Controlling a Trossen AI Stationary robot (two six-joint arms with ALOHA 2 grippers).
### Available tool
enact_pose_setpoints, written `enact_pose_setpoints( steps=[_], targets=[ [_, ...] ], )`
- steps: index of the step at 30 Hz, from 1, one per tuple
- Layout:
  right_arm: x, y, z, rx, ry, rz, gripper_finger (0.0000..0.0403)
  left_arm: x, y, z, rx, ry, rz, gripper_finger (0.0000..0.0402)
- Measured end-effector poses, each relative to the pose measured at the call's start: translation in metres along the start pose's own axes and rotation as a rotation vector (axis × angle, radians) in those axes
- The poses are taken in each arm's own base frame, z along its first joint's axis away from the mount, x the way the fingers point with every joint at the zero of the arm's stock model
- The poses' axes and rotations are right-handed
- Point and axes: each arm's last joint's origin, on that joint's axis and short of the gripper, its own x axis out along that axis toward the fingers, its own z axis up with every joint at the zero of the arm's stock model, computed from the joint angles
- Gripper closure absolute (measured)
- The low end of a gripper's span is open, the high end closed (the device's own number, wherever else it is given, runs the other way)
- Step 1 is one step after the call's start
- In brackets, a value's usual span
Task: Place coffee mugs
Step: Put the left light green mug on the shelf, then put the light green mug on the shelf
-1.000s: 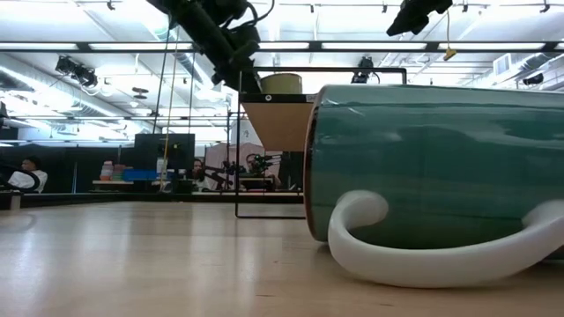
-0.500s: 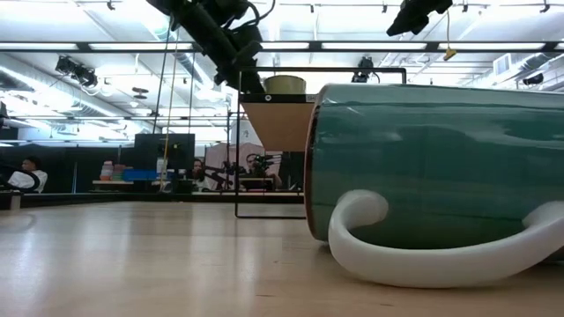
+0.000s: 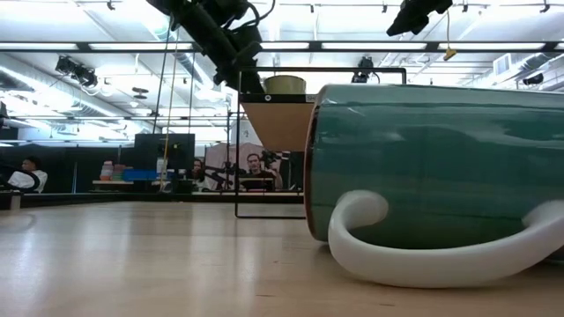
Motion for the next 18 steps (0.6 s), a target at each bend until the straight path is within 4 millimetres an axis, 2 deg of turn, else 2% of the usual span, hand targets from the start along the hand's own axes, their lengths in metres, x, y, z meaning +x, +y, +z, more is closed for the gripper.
enact_pose_setpoints(
  steps=[11,18],
  targets=[
    [0.0000,0.0000,0.0000,0.000,0.000,0.000,0.0228,0.0001,0.0000,-0.0002,0.001,0.001,0.000,0.0205],
    [-0.0001,0.0000,0.0001,0.000,0.000,0.000,0.0229,-0.0025,0.0002,-0.0008,0.000,0.007,-0.001,0.0192]
  ],
)
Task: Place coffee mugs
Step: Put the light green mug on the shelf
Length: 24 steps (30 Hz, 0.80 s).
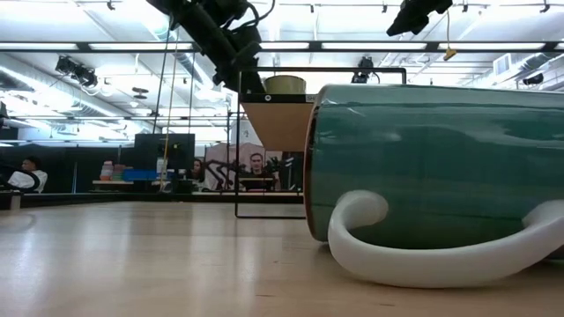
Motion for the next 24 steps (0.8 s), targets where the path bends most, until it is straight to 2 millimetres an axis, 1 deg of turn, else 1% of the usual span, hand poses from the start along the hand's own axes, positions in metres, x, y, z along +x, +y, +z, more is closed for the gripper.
enact_pose_setpoints(
  steps=[6,11,15,19,22,24],
  targets=[
    [0.000,0.000,0.000,0.002,0.000,0.000,0.0229,-0.016,0.001,0.002,-0.003,-0.014,-0.001,0.0191],
    [0.000,0.000,0.000,0.003,-0.002,0.009,0.0229,-0.039,0.004,0.002,-0.008,-0.016,-0.008,0.0191],
    [0.000,0.002,0.000,0.012,-0.014,0.061,0.0229,-0.062,0.002,-0.001,-0.014,0.002,-0.024,0.0191],
    [0.000,0.006,0.001,0.046,-0.022,0.118,0.0229,-0.087,-0.005,-0.008,0.003,0.044,-0.055,0.0191],
    [0.001,0.011,0.002,0.065,-0.020,0.151,0.0229,-0.105,-0.014,-0.014,0.020,0.055,-0.091,0.0191],
    [0.001,0.015,0.002,0.071,-0.015,0.179,0.0229,-0.114,-0.021,-0.021,0.009,0.045,-0.117,0.0191]
  ],
)
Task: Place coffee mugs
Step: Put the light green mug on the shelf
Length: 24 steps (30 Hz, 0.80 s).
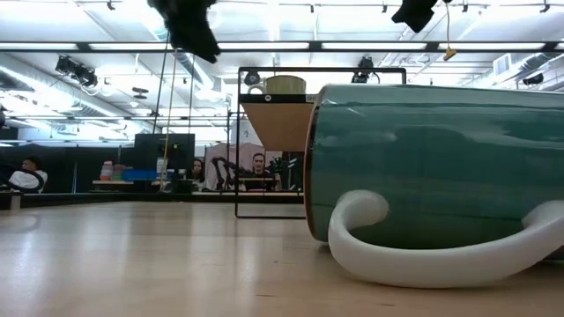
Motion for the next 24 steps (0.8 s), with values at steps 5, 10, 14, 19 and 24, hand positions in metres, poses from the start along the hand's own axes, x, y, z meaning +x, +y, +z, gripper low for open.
enact_pose_setpoints(
  steps=[5,10,14,19,24],
  targets=[
    [0.004,0.015,-0.002,0.023,0.045,0.072,0.0229,-0.002,-0.023,-0.032,-0.006,0.004,-0.079,0.0191],
    [0.014,0.035,-0.010,0.033,0.105,0.156,0.0230,0.008,-0.044,-0.063,-0.043,-0.051,-0.160,0.0191],
    [0.030,0.047,-0.027,0.041,0.193,0.181,0.0230,0.018,-0.056,-0.079,-0.052,-0.076,-0.209,0.0191],
    [0.046,0.059,-0.048,0.086,0.297,0.198,0.0230,0.021,-0.065,-0.084,-0.062,-0.098,-0.245,0.0191],
    [0.060,0.068,-0.071,0.136,0.400,0.210,0.0230,0.020,-0.069,-0.082,-0.065,-0.130,-0.266,0.0191]
  ],
)
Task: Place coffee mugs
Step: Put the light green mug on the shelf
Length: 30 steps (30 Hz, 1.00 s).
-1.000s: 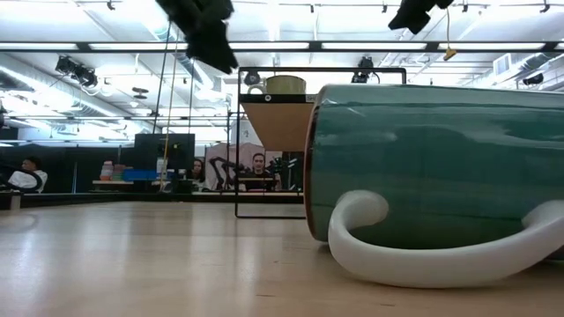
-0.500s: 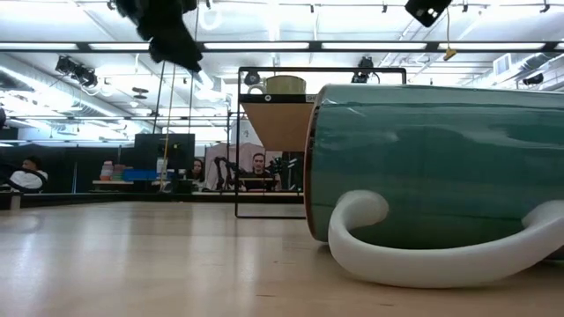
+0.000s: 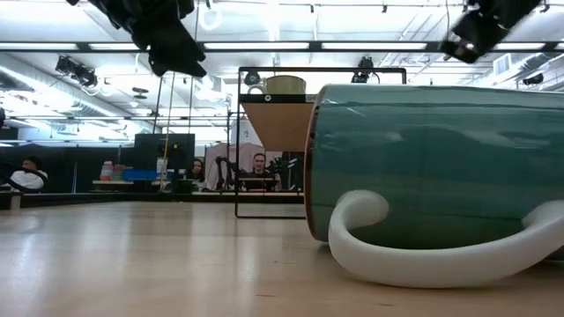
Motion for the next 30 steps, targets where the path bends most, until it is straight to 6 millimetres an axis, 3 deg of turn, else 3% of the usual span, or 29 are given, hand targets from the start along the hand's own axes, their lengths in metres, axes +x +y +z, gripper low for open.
enact_pose_setpoints(
  steps=[10,30],
  targets=[
    [0.030,-0.001,-0.027,0.082,0.121,-0.077,0.0230,0.000,-0.001,0.001,0.001,-0.014,-0.006,0.0191],
    [0.055,-0.010,-0.049,0.153,0.180,-0.131,0.0230,0.000,-0.001,0.001,0.001,-0.014,-0.006,0.0191]
  ],
)
